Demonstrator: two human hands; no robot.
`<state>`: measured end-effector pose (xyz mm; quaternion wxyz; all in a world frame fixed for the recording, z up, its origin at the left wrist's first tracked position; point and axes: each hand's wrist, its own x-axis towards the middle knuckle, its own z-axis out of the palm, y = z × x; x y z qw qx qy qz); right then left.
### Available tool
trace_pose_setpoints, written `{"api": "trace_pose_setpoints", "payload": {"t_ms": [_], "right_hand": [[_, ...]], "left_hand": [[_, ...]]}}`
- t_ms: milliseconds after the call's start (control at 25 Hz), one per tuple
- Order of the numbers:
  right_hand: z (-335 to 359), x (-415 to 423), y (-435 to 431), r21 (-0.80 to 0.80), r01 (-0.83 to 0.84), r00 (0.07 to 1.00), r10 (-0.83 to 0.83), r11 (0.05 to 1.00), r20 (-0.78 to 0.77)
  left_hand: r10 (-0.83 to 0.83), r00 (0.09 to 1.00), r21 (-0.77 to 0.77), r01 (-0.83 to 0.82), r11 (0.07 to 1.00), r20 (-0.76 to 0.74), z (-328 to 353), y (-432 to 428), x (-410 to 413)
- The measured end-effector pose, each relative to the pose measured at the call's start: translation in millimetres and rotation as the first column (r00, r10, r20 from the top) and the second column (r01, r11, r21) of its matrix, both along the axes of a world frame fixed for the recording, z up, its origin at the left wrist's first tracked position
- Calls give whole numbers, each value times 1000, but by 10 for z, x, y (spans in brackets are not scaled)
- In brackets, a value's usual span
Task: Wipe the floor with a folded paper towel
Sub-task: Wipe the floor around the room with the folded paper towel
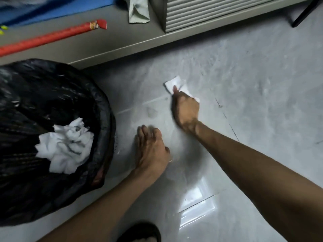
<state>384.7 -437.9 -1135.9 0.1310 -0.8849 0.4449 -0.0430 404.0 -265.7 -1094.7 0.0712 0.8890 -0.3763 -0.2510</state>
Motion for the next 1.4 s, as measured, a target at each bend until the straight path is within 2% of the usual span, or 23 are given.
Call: {"api": "trace_pose_setpoints", "payload": {"t_ms": [40, 80, 160, 200, 240, 280, 360, 400, 480, 560, 640, 720, 800, 880, 920, 1000, 1080, 1160, 1200, 1240, 1320, 1360, 1400], "right_hand": [[9, 90, 322, 33, -327, 945, 327, 945, -2], [42, 105, 561, 44, -639, 768, 640, 768, -23], [237, 64, 382, 97, -901, 419, 906, 422, -54], [290, 68, 161, 69, -920, 376, 919, 385, -119], [321, 73, -64, 52, -886, 446, 878, 461, -176], [332, 57, -294, 24, -781, 610, 770, 624, -189], [295, 67, -476, 11, -350, 926, 347, 937, -150], [271, 121, -335, 35, -238, 963, 241, 971, -117], [183, 160, 195, 40, -439, 896, 440, 898, -54], [126, -179, 607, -38, -783, 617, 783, 621, 80], [90, -675, 447, -84, -873, 478, 877, 480, 43], [74, -1178, -12, -137, -743, 668, 739, 656, -83], [128, -1512, -330, -119, -294, 955, 287, 948, -74], [130, -1359, -132, -67, 102, 995, -103, 993, -14], [118, -1173, 135, -34, 101, 995, -101, 994, 8], [57, -875, 781, -22, -262, 963, 263, 965, 64], [57, -902, 1025, -62, -724, 686, 726, 688, 42], [121, -1107, 518, -98, -865, 496, 868, 492, -18], [127, -1254, 215, -125, -835, 545, 836, 536, -61], [130, -1405, -85, -121, -717, 694, 718, 686, -43], [196, -1751, -550, -45, -176, 984, 177, 983, 4], [203, -1888, -717, -28, 140, 990, -141, 990, -30], [201, -1931, -816, -14, 415, 909, -416, 910, -40]], "left_hand": [[39, 999, 44, -39, 998, 3, 11, 43, 19], [58, 998, 58, -59, 997, 12, 19, 89, 35], [48, 999, 53, -49, 997, 25, 28, 173, 28], [37, 999, 57, -38, 998, 7, 28, 203, 17], [30, 999, 73, -28, 997, -27, 29, 227, 3], [25, 998, 92, -20, 996, -61, 31, 247, -4], [30, 997, 76, -24, 997, -70, 51, 306, 11], [41, 998, 23, -41, 999, -42, 70, 334, 32], [94, 995, -114, -90, 989, 29, 114, 380, 99], [156, 987, -212, -145, 966, 34, 148, 386, 157], [179, 984, -260, -170, 950, 10, 148, 378, 189], [171, 983, -278, -182, 943, -65, 116, 381, 150], [179, 968, -284, -223, 932, -173, 70, 392, 119], [219, 949, -283, -279, 917, -226, 64, 355, 114], [228, 953, -281, -278, 919, -198, 83, 319, 108], [209, 975, -296, -221, 929, -72, 116, 250, 89], [157, 987, -325, -156, 933, -22, 129, 202, 59], [40, 998, -313, -24, 949, 44, 85, 200, 63], [-30, 996, -271, 51, 961, 84, 57, 212, 76], [-78, 993, -216, 95, 972, 89, 38, 221, 88], [-119, 992, -108, 121, 987, 29, -8, 221, 77], [-136, 991, -71, 136, 988, 6, -25, 193, 61], [-157, 988, -39, 157, 987, -3, -26, 152, 42]]}}
